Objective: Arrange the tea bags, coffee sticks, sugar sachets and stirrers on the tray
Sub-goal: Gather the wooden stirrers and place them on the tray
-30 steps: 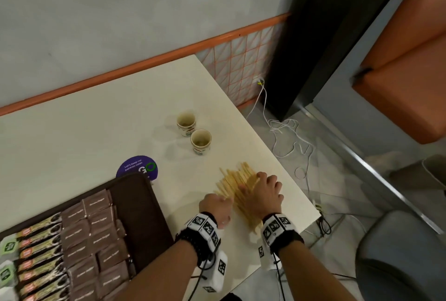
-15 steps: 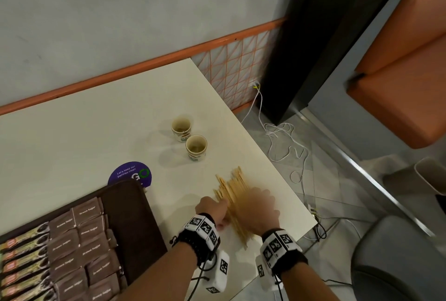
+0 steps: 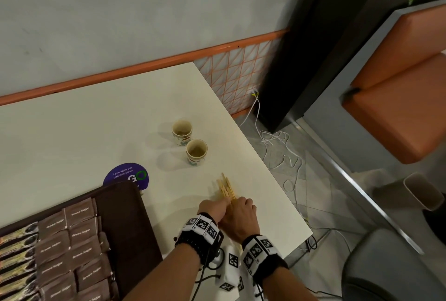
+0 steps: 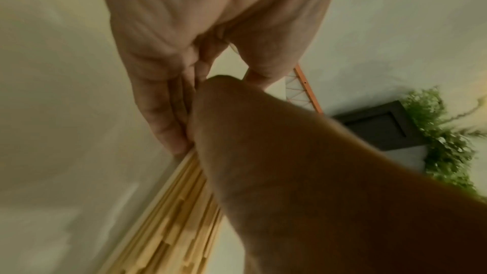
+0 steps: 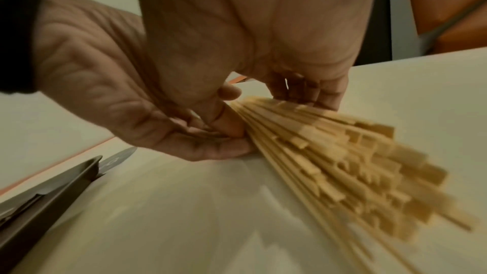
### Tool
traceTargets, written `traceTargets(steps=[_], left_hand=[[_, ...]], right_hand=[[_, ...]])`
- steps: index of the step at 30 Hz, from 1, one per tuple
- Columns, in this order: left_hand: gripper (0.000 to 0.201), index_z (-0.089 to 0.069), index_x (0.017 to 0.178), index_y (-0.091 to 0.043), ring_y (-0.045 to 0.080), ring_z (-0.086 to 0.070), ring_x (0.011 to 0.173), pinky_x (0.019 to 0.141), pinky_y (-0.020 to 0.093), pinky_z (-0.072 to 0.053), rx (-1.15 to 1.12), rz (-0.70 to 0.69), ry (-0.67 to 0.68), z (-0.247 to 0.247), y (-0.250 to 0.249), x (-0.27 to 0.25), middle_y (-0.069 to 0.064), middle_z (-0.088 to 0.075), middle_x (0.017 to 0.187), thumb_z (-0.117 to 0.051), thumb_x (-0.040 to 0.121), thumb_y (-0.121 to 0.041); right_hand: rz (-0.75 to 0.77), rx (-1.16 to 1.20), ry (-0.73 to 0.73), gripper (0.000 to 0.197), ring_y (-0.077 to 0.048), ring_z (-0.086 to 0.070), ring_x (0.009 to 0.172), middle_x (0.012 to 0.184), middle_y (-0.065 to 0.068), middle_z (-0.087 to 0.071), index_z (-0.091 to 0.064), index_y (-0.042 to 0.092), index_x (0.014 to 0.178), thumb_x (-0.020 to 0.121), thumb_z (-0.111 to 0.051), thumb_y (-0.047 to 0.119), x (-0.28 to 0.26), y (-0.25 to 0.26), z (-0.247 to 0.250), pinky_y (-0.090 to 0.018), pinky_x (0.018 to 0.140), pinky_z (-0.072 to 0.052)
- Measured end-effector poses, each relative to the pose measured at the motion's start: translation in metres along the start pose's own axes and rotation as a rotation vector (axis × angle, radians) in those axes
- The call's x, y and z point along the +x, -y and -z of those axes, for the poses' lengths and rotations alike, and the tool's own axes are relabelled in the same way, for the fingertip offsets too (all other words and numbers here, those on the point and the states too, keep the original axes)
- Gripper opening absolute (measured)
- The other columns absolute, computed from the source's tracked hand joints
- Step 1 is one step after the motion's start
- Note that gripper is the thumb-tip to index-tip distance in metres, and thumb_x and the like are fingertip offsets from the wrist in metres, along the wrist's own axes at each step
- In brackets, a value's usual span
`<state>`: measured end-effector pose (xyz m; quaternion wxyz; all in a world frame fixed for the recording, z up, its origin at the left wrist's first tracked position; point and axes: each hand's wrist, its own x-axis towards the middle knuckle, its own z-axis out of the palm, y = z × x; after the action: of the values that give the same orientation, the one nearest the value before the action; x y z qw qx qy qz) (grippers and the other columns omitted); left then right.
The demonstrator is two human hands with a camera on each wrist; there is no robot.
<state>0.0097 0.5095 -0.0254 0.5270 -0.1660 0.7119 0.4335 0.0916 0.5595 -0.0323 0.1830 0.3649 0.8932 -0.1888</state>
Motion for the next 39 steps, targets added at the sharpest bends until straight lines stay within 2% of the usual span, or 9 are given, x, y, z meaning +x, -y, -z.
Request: traceTargets(steps=[4,14,17,20,24,30,33,35,39], left_hand=[[0.042,-0.064,0.096,0.004,0.035,-0.068,0.092,0.088,0.048,-0.058,-0.041,0.024,0.001,0.004,0.004,0.003,0.020,-0.071,0.100,-0.079,0.075,-0.030],[0.050,-0.064,0.107,0.003,0.038,-0.067,0.097,0.083,0.054,-0.058,-0.115,0.057,0.117,0.009,0.004,0.010,0.021,-0.069,0.106,-0.081,0.075,-0.030],[0.057,-0.064,0.110,0.002,0.039,-0.067,0.096,0.081,0.057,-0.058,-0.147,0.052,0.152,0.010,0.007,0.022,0.022,-0.069,0.106,-0.083,0.068,-0.032],[0.031,-0.065,0.099,0.005,0.036,-0.069,0.084,0.075,0.049,-0.060,-0.214,0.052,0.193,0.019,-0.005,-0.010,0.024,-0.069,0.097,-0.075,0.082,-0.018],[0.020,-0.065,0.084,0.004,0.033,-0.066,0.075,0.069,0.042,-0.059,-0.285,0.044,0.229,0.025,-0.006,-0.013,0.021,-0.067,0.082,-0.066,0.091,-0.014],[0.028,-0.067,0.096,0.004,0.034,-0.068,0.084,0.078,0.044,-0.060,-0.197,-0.027,0.267,0.033,-0.011,-0.019,0.022,-0.071,0.096,-0.062,0.094,-0.024],[0.021,-0.067,0.090,0.000,0.026,-0.063,0.064,0.064,0.036,-0.059,-0.059,-0.140,0.187,0.035,-0.015,-0.019,0.014,-0.067,0.080,-0.061,0.092,-0.021],[0.016,-0.065,0.078,-0.006,0.025,-0.060,0.058,0.062,0.038,-0.059,0.079,-0.247,0.076,0.042,-0.012,-0.018,0.012,-0.066,0.073,-0.061,0.087,-0.019],[0.020,-0.067,0.095,-0.015,0.029,-0.067,0.099,0.089,0.038,-0.055,0.664,-0.402,-0.235,0.069,-0.009,-0.016,0.010,-0.068,0.109,-0.061,0.089,-0.033]], right_hand=[[-0.014,0.019,0.023,0.035,-0.030,-0.048,0.103,0.112,-0.014,-0.052,-0.052,0.008,0.113,0.091,-0.048,0.035,0.002,0.008,0.000,-0.034,0.082,-0.036],[-0.156,0.134,0.148,0.042,-0.031,-0.053,0.114,0.119,-0.013,-0.053,-0.055,0.005,0.118,0.090,-0.059,0.036,0.015,0.015,0.011,-0.037,0.093,-0.048],[-0.198,0.233,0.194,0.042,-0.030,-0.063,0.107,0.116,-0.013,-0.063,-0.060,0.003,0.112,0.086,-0.059,0.037,0.018,0.019,0.016,-0.030,0.080,-0.050],[-0.220,0.301,0.221,0.036,-0.029,-0.067,0.102,0.110,-0.013,-0.068,-0.062,0.002,0.100,0.093,-0.053,0.036,0.024,0.012,0.023,-0.028,0.073,-0.049],[-0.238,0.492,0.279,0.034,-0.012,-0.061,0.071,0.092,-0.007,-0.066,-0.068,-0.003,0.104,0.089,-0.061,0.027,0.027,0.001,0.030,-0.013,0.051,-0.044],[-0.214,0.928,0.411,0.037,-0.033,-0.072,0.088,0.093,-0.018,-0.075,-0.075,0.000,0.094,0.070,-0.083,0.026,0.028,-0.016,0.031,-0.046,0.090,-0.057],[-0.221,0.984,0.380,0.009,-0.027,-0.064,0.068,0.074,-0.016,-0.069,-0.073,0.001,0.079,0.082,-0.070,0.009,0.018,-0.019,0.043,-0.039,0.075,-0.055],[-0.240,0.961,0.350,0.015,-0.028,-0.061,0.065,0.072,-0.018,-0.066,-0.069,0.001,0.074,0.085,-0.060,0.002,0.020,-0.026,0.040,-0.038,0.073,-0.053],[-0.247,0.977,0.329,0.016,-0.026,-0.058,0.053,0.061,-0.016,-0.062,-0.062,-0.002,0.077,0.090,-0.054,0.001,0.021,-0.032,0.037,-0.034,0.057,-0.050]])
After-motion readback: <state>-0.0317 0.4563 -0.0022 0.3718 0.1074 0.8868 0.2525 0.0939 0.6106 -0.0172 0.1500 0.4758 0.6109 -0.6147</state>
